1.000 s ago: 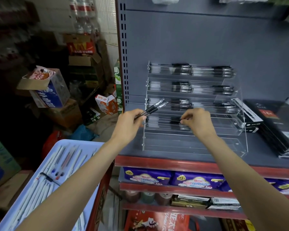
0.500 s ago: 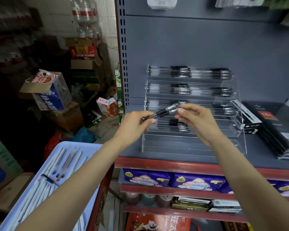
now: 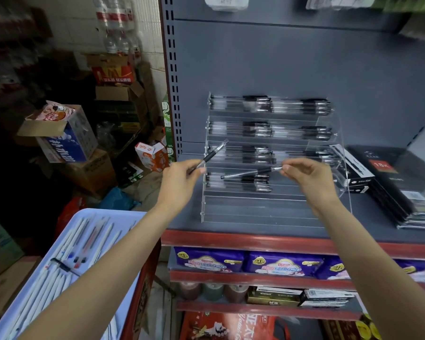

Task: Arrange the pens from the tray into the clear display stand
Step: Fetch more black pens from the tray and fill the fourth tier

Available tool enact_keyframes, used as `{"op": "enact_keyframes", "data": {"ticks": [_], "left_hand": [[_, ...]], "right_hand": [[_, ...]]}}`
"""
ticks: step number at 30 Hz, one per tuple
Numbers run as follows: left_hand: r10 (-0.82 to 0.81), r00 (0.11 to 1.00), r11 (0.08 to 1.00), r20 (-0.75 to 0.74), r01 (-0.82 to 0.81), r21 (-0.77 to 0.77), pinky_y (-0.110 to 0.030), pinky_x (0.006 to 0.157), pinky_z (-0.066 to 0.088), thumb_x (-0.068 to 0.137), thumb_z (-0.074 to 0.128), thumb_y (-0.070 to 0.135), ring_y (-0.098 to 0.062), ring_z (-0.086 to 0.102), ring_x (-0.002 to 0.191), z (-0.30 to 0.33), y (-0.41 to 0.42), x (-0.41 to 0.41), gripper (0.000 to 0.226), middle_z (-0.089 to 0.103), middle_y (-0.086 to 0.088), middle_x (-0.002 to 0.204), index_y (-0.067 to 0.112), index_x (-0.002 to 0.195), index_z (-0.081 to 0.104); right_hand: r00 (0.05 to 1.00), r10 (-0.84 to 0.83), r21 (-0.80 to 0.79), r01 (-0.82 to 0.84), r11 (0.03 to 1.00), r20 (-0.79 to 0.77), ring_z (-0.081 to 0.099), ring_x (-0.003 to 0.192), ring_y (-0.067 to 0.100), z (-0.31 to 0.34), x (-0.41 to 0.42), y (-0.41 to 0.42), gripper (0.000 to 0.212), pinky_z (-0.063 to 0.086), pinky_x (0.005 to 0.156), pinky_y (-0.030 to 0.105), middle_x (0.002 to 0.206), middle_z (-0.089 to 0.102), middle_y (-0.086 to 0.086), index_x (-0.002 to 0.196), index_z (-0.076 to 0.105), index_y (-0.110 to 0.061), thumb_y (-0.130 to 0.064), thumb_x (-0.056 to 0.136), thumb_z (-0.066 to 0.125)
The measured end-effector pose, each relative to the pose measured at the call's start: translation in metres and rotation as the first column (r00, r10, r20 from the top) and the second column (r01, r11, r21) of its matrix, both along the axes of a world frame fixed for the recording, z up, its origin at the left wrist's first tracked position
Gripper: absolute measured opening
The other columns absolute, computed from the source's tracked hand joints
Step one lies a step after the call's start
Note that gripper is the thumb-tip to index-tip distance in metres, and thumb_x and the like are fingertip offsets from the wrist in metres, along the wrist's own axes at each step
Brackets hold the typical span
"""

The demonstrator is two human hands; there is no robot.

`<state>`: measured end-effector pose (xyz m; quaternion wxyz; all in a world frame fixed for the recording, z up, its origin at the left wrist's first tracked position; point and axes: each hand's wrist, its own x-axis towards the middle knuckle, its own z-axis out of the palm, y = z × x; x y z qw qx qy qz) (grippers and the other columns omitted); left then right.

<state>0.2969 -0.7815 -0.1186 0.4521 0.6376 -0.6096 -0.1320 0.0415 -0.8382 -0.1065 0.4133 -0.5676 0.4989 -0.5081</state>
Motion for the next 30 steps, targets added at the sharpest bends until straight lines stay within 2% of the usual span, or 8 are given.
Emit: {"op": "enact_keyframes", "data": {"ticks": [5,9,16,21,23,26,28,30], "left_hand": [[-0.027,0.999,1.0,0.02,0.027,0.011,-0.025,0.055,0.029,0.092,0.057,0.019,-0.014,0.038,0.06,-0.002,0.0,-0.001,0.015,0.058,-0.024,0.071,0.011,0.093,0.069],[-0.041,0.999,0.999,0.018,0.041,0.014,-0.022,0.052,0.026,0.091,0.058,0.02,-0.012,0.032,0.057,-0.002,0.0,0.001,0.016,0.047,-0.01,0.063,0.008,0.093,0.069],[-0.056,0.998,0.998,-0.01,0.056,0.02,-0.028,0.069,0.045,0.089,0.06,0.017,-0.013,0.055,0.073,-0.004,0.0,0.0,0.016,0.07,-0.015,0.086,0.012,0.101,0.071],[-0.033,0.999,0.999,0.041,0.034,-0.024,-0.019,0.084,0.043,0.089,0.061,0.014,-0.013,0.057,0.091,0.0,0.001,-0.004,0.025,0.061,-0.005,0.104,0.009,0.112,0.067],[-0.045,0.996,0.998,0.076,0.047,-0.033,-0.017,0.084,0.04,0.089,0.061,0.015,-0.014,0.056,0.093,0.002,0.001,-0.005,0.027,0.059,-0.004,0.105,0.009,0.115,0.065],[-0.093,0.986,0.995,0.135,0.098,-0.035,-0.013,0.08,0.036,0.089,0.061,0.016,-0.011,0.054,0.091,0.007,0.001,-0.006,0.027,0.058,-0.001,0.102,0.012,0.115,0.066],[-0.164,0.967,0.986,0.197,0.169,-0.011,-0.012,0.078,0.037,0.089,0.061,0.016,-0.01,0.054,0.091,0.01,0.0,-0.01,0.026,0.06,0.0,0.101,0.013,0.114,0.067],[-0.238,0.945,0.97,0.225,0.243,0.009,-0.003,0.076,0.035,0.089,0.061,0.015,-0.009,0.054,0.09,0.012,-0.001,-0.014,0.026,0.06,0.001,0.099,0.012,0.114,0.067]], "right_hand": [[0.965,-0.014,-0.064,-0.003,0.998,-0.262,0.065,0.071,0.005,-0.005,0.012,-0.002,0.011,0.051,0.08,0.019,0.074,0.068,-0.003,0.079,0.07,-0.015,-0.005,0.08,0.069],[0.882,-0.023,-0.129,-0.044,0.991,-0.471,0.059,0.064,-0.008,-0.008,0.019,-0.002,0.004,0.042,0.068,0.0,0.076,0.066,-0.006,0.082,0.073,-0.012,-0.01,0.08,0.071],[0.787,0.047,-0.012,-0.069,0.998,-0.615,0.058,0.072,0.01,-0.002,0.021,-0.011,0.005,0.038,0.061,0.006,0.078,0.068,0.002,0.082,0.075,-0.008,-0.011,0.079,0.073],[0.744,0.129,0.089,-0.094,0.992,-0.656,0.058,0.077,0.01,0.009,0.028,-0.016,0.006,0.038,0.056,0.001,0.079,0.067,0.001,0.082,0.075,-0.009,-0.005,0.078,0.072],[0.801,0.109,0.043,-0.103,0.994,-0.589,0.059,0.076,0.009,0.013,0.032,-0.011,0.009,0.039,0.058,0.001,0.079,0.066,-0.002,0.087,0.074,-0.011,-0.007,0.079,0.071],[0.942,0.237,0.042,-0.234,0.971,-0.238,0.065,0.078,0.008,0.023,0.036,0.004,0.023,0.048,0.066,0.009,0.088,0.069,-0.003,0.104,0.067,-0.019,-0.011,0.082,0.069],[0.939,0.343,0.047,-0.341,0.939,-0.041,0.068,0.08,0.01,0.026,0.039,0.011,0.025,0.052,0.07,0.013,0.092,0.069,0.003,0.108,0.065,-0.017,-0.009,0.085,0.065],[0.929,0.369,0.009,-0.369,0.93,-0.022,0.068,0.078,0.011,0.025,0.042,0.014,0.017,0.052,0.072,0.014,0.089,0.07,0.006,0.099,0.068,-0.013,-0.005,0.085,0.063]]}}
